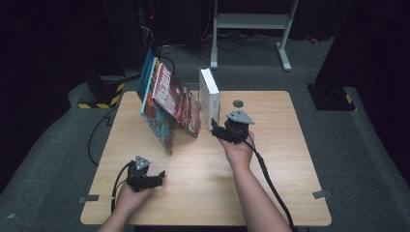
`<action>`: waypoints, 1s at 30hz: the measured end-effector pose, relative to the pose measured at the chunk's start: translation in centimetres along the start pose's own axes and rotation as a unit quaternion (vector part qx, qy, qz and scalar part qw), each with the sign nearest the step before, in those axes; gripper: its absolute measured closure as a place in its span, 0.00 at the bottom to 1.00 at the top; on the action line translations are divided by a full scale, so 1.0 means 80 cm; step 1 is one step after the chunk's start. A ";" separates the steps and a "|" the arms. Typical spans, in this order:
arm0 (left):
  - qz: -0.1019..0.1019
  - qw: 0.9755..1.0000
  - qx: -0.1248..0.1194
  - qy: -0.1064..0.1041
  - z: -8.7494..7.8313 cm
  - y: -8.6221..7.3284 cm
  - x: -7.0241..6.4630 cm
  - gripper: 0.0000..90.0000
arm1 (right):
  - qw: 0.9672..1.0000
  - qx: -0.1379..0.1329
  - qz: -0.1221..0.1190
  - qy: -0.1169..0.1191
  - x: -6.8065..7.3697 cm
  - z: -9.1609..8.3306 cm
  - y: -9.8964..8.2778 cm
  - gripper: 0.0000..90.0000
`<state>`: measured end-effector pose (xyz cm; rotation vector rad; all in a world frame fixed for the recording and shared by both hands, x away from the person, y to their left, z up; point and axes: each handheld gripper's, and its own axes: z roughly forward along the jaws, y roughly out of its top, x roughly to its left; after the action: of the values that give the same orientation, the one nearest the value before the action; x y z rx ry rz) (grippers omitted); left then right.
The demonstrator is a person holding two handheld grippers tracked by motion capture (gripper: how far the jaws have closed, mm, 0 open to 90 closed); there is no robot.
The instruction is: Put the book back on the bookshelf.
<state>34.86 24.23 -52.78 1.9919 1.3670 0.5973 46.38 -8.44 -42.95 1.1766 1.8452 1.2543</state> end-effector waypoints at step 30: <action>0.004 1.000 -0.009 -0.004 -0.002 -0.003 -0.003 0.19 | 0.993 0.120 0.006 -0.017 -0.092 -0.143 -0.171 0.16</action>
<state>34.49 24.09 -52.85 1.9854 1.3448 0.6031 35.26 -21.72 -51.51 1.3290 2.0084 1.0328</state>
